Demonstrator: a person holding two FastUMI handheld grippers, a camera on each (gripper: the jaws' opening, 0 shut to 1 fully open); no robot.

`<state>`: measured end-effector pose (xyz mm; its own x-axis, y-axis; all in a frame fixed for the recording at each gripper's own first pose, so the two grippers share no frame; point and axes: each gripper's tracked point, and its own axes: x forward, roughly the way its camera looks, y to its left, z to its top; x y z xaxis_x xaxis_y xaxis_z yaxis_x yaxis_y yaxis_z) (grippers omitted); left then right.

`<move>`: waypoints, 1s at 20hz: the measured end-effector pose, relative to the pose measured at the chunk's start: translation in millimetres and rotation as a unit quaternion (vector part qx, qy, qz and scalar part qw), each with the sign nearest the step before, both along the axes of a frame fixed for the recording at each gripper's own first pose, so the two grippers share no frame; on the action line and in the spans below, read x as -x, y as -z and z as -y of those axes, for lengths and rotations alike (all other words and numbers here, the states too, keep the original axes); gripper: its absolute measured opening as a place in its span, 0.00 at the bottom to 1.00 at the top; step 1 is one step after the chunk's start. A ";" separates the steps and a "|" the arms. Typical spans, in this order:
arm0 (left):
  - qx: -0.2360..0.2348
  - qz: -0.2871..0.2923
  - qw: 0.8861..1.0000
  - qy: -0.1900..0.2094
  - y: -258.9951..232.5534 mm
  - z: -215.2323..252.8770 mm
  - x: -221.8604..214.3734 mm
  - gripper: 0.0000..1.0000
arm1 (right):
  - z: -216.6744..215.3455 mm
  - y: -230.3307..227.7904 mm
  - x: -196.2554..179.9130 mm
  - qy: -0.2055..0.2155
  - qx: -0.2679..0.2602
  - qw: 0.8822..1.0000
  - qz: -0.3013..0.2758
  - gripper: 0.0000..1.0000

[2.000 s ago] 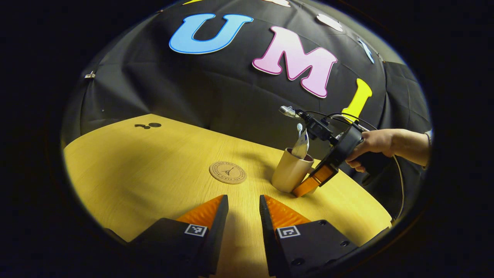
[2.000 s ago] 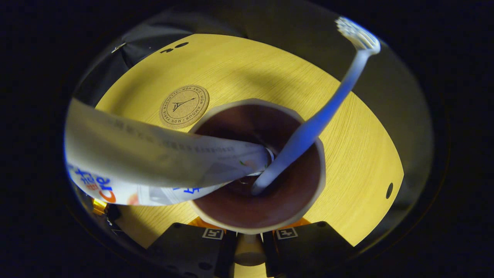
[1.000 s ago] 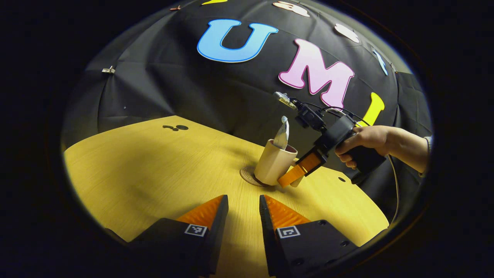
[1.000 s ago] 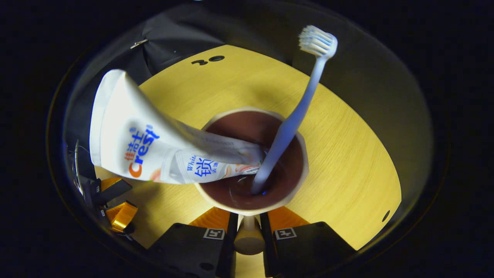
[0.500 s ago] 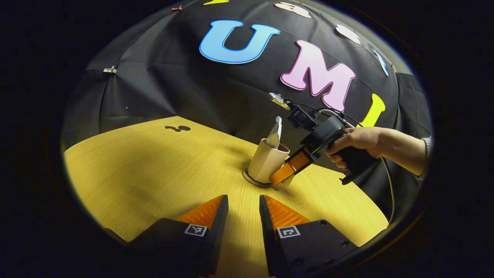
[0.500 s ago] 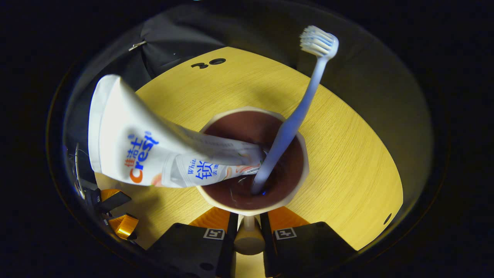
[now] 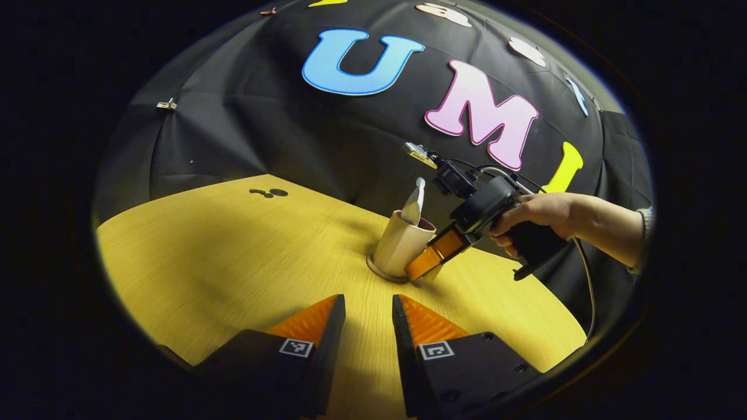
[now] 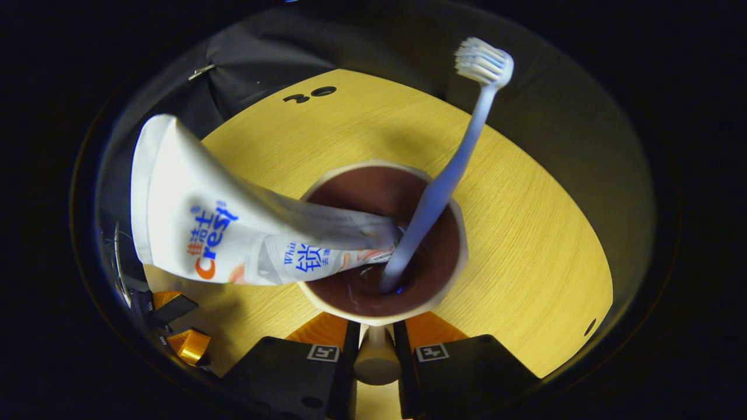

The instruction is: Put the toothbrush and toothpaste on the desktop into the cup, then pick up the cup and place it on the coaster on the desktop.

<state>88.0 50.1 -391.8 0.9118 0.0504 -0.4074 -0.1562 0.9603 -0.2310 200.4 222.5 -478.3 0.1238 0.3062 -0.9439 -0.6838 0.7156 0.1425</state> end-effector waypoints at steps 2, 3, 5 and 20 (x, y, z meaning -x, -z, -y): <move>0.001 0.000 1.000 -0.001 -0.9 -0.1 -1.0 0.52 | 3.0 -1.8 -0.5 -0.005 0.004 1.000 0.007 0.34; 0.000 0.000 1.000 -0.001 -1.1 -0.9 0.4 0.52 | 3.0 -2.1 -0.9 -0.005 0.005 1.000 0.007 0.36; -0.001 -0.001 1.000 0.000 -1.1 -0.9 1.7 0.52 | 6.4 -3.1 -3.3 -0.002 0.009 1.000 0.013 0.43; 0.006 -0.006 1.000 0.021 -66.8 21.9 13.3 0.52 | 38.1 -136.1 -1.9 0.072 -0.110 0.980 0.152 0.62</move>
<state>74.7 28.2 -324.9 0.9077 0.0075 -0.4195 -0.1197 0.9630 -0.2417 202.2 184.4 -342.2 0.4451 0.4566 -0.7703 -0.6131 0.7824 0.1095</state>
